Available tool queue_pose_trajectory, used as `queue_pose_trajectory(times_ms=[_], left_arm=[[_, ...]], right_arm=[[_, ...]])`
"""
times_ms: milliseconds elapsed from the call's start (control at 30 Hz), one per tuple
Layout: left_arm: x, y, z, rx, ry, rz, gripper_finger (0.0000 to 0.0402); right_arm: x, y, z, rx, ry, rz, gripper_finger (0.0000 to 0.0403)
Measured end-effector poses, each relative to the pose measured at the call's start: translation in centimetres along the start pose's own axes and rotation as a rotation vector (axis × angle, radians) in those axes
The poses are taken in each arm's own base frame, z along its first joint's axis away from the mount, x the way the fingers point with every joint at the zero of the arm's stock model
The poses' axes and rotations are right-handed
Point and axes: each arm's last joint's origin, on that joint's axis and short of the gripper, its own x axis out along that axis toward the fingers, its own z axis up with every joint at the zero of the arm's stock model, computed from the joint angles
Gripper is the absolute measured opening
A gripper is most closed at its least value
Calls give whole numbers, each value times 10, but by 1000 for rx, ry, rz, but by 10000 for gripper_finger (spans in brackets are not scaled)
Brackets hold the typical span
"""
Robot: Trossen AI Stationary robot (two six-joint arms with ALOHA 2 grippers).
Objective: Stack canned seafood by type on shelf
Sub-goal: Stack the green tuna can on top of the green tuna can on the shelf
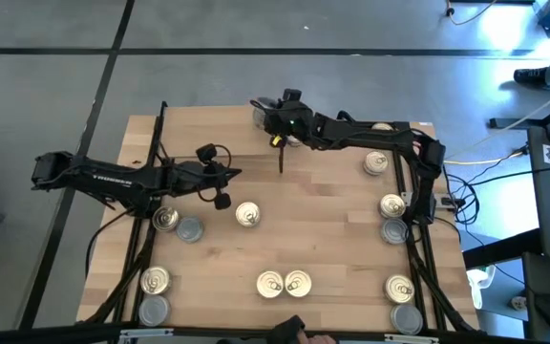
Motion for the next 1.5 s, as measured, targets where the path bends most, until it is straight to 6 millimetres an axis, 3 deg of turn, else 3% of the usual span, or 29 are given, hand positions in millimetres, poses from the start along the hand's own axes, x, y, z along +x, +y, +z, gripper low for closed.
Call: queue_pose_trajectory(times_ms=[367, 733, 1500], left_arm=[[0, 0, 0, 0, 0, 0, 1], [0, 0, 0, -7, 0, -1, 1], [0, 0, 0, -7, 1, -1, 1]], right_arm=[[1, 0, -2, 28, -12, 38, 145], [1, 0, -2, 27, -10, 40, 221], [1, 4, -2, 203, -36, 115, 221]])
